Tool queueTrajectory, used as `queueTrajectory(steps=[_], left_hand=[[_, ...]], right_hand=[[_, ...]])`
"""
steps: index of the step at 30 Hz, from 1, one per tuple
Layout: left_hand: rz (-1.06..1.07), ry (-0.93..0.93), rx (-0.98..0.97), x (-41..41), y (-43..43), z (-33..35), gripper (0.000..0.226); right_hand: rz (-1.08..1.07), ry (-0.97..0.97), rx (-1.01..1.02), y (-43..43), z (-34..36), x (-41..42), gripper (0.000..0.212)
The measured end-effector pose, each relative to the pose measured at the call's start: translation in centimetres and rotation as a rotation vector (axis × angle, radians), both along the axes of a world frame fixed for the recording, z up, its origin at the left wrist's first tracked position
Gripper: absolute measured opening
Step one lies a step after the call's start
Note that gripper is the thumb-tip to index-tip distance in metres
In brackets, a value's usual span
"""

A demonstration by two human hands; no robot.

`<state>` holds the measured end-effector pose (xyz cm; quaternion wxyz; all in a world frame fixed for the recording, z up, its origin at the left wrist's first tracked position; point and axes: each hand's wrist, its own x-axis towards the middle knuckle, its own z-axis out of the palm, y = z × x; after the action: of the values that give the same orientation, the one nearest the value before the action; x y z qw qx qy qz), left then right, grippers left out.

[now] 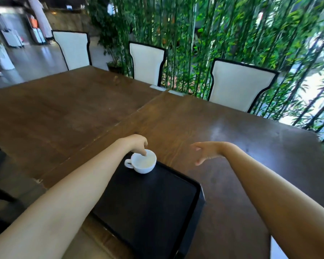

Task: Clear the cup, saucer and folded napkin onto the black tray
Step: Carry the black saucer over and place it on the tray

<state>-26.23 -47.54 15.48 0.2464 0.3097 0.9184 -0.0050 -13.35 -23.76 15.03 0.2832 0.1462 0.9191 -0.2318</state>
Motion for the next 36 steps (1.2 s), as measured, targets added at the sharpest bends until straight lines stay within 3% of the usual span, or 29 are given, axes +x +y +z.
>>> queueTrajectory(steps=[14,19,28,36], left_hand=[[-0.213,-0.002,0.108,13.4,20.3,6.3,0.055],[-0.283,-0.015,0.146,18.6,27.7,6.9,0.054],[-0.374,-0.127,0.146,26.2,37.2,3.9,0.052],[-0.411,-0.217,0.046,29.4,40.6,-1.3,0.051]], right_hand=[[-0.227,0.088,0.085,14.7,6.0,16.0,0.072],[-0.320,0.090,0.020,20.0,6.7,21.5,0.069],[-0.471,0.052,0.035,27.4,3.3,30.3,0.069],[-0.655,0.018,-0.046,30.0,-2.3,35.2,0.058]])
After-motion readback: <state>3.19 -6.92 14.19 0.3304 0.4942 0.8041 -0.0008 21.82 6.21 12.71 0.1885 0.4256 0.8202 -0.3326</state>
